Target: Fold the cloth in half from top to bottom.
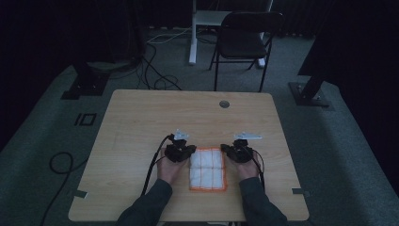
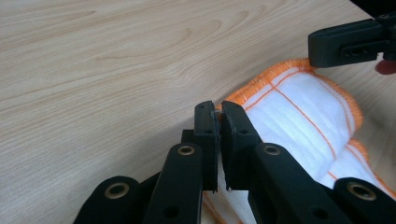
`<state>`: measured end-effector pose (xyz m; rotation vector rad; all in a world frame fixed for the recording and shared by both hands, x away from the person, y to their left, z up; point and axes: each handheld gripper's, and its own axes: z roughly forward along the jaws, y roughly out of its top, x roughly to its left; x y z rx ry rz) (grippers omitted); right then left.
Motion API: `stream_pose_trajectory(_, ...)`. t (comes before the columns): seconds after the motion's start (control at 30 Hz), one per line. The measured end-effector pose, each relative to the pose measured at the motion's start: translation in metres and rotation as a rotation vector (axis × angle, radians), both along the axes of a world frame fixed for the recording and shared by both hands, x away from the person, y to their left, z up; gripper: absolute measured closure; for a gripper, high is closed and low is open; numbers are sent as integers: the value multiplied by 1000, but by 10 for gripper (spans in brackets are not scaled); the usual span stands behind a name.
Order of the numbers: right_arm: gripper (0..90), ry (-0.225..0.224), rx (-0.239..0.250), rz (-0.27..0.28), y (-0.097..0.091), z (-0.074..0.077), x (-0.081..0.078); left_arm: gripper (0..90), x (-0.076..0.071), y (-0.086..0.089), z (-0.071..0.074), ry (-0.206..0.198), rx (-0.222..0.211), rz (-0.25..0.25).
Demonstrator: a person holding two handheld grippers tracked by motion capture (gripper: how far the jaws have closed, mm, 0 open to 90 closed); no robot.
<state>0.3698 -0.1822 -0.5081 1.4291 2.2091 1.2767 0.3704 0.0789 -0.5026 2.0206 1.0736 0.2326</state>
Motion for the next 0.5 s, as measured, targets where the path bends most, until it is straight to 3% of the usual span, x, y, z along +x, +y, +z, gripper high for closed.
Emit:
stream_pose_trajectory(0.07, 885, -3, 20, 5, -3, 2, -5, 861, -5, 1, 2, -8, -10, -5)
stream_pose_trajectory(0.5, 884, -24, 28, 38, -10, 7, -38, 855, -39, 7, 8, -50, -27, -55)
